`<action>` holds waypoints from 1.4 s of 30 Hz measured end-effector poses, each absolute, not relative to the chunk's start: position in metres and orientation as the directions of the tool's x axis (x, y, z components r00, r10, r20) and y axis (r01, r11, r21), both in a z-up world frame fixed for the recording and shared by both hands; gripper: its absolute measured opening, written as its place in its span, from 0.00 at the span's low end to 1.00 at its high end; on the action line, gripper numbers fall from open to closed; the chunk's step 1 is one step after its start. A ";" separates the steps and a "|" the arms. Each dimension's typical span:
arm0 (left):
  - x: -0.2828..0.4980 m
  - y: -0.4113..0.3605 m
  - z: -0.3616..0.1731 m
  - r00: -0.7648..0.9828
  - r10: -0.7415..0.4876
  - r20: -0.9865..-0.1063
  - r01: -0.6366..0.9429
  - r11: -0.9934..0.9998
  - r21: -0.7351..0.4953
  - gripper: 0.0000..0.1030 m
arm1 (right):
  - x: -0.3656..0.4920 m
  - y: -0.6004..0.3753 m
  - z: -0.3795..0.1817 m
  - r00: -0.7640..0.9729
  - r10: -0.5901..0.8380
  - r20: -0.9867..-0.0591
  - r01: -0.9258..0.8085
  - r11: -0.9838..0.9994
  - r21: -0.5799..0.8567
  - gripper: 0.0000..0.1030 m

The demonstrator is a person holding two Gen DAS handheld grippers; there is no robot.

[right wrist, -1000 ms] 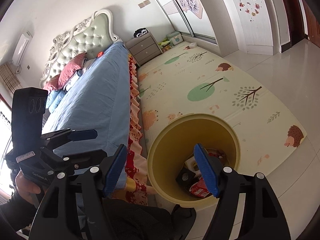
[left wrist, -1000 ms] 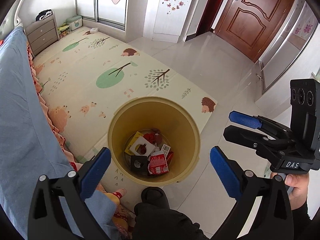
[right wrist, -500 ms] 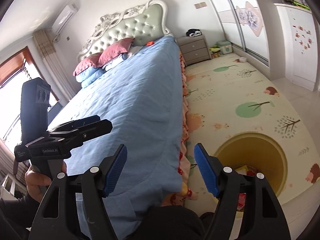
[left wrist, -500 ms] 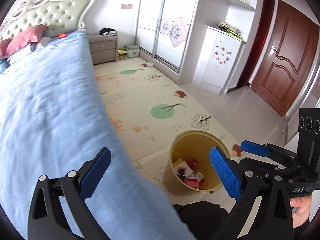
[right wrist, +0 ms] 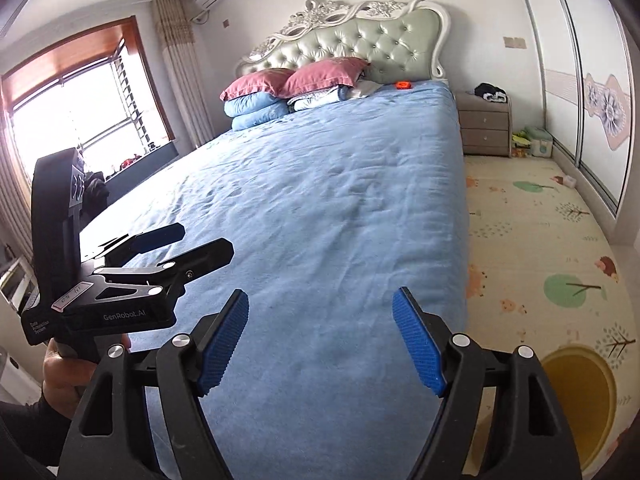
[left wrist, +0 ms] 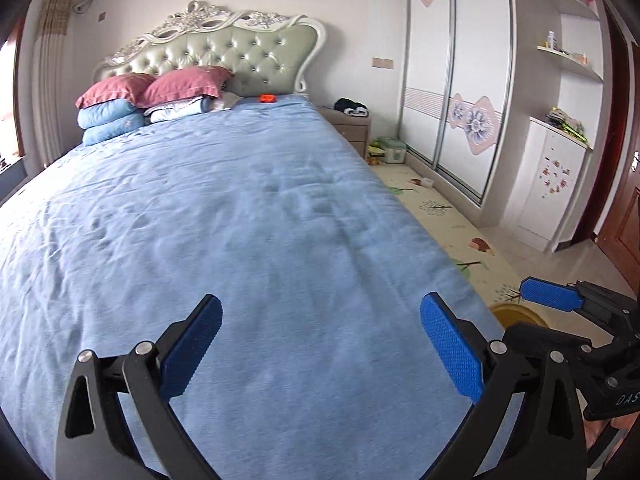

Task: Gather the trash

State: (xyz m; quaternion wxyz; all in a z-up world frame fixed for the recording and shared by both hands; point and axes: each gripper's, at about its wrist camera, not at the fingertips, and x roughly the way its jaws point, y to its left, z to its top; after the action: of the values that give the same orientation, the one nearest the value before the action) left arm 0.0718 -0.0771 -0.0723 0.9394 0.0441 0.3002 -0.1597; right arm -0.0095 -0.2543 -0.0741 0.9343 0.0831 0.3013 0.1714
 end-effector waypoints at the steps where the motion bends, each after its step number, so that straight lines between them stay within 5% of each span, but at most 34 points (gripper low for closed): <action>1: 0.072 -0.069 -0.072 0.778 -0.259 -0.573 0.309 0.951 -0.010 0.96 | -0.007 -0.245 -0.072 0.767 0.365 -0.528 -0.276 0.930 0.242 0.74; 8: 0.076 -0.030 -0.069 0.812 -0.189 -0.552 0.214 0.977 -0.020 0.96 | 0.002 -0.203 -0.057 0.800 0.345 -0.491 -0.314 0.938 0.149 0.84; 42: 0.086 -0.003 -0.069 0.821 -0.129 -0.556 0.140 0.990 -0.023 0.96 | 0.025 -0.189 -0.076 0.758 0.367 -0.539 -0.310 0.930 0.198 0.87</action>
State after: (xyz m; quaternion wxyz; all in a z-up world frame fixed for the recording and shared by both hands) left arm 0.0859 -0.0034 -0.0693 0.9542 0.0092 0.2907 -0.0705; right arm 0.0247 -0.1885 -0.0756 0.9363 0.0486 0.2973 0.1807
